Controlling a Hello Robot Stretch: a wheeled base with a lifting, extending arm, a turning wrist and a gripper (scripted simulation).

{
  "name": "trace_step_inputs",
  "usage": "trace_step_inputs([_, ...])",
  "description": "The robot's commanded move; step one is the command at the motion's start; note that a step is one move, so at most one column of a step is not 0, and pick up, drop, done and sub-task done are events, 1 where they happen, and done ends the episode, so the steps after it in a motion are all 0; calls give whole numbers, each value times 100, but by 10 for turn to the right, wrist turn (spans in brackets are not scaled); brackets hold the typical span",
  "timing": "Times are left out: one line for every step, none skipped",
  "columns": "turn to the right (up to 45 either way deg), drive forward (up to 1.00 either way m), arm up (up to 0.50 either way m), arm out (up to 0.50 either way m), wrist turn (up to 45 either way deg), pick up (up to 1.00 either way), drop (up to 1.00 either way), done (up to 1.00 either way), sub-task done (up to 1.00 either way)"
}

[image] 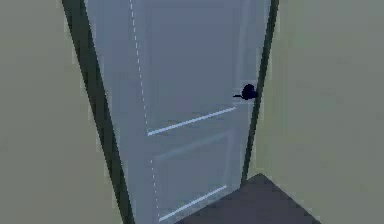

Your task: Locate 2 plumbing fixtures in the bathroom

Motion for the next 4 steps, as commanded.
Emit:
trace_step_inputs([450,0,0,0,0,0,0,0,0])
trace_step_inputs([450,0,0,0,0,0,0,0,0])
trace_step_inputs([240,0,0,0,0,0,0,0,0])
trace_step_inputs([0,100,0,0,0,0,0,0,0])
